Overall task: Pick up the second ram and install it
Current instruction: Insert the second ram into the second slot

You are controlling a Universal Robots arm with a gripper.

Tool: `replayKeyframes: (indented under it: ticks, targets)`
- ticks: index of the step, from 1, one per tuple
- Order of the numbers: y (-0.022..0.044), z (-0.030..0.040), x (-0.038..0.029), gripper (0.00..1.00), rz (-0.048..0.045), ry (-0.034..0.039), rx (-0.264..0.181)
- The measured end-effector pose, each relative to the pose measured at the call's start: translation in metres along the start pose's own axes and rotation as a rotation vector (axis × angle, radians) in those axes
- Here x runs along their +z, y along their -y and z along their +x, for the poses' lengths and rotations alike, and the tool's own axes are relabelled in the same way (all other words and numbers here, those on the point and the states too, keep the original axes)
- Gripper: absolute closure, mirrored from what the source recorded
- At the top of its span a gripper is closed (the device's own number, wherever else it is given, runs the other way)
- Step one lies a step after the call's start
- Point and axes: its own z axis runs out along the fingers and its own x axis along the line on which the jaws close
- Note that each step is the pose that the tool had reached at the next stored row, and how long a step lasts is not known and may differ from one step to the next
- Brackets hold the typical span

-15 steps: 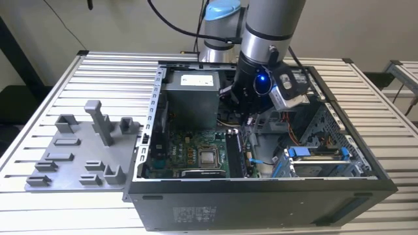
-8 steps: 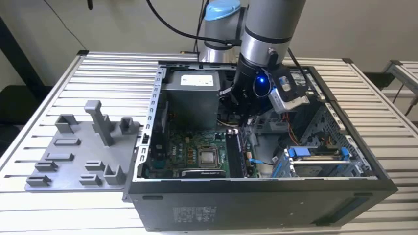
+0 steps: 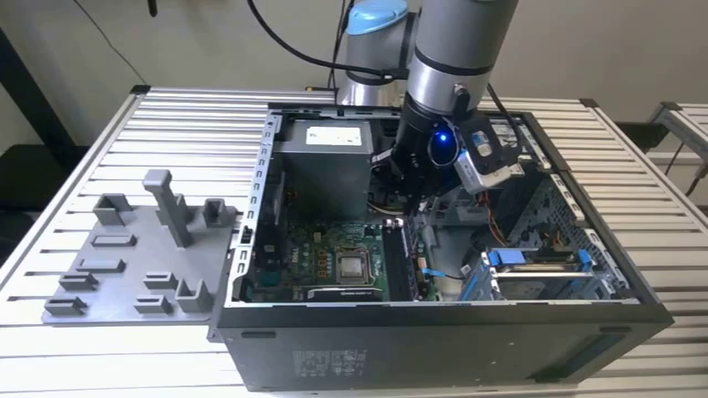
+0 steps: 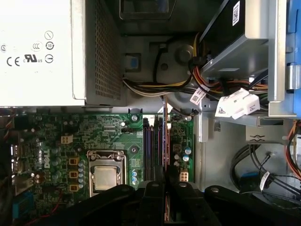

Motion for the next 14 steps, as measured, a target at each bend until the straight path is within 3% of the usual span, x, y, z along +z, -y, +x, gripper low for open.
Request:
replayKeyframes:
  ticks: [14]
  targets:
    - [0.0002, -0.0001, 0.0056, 0.86, 0.0000, 0.0005, 0.000]
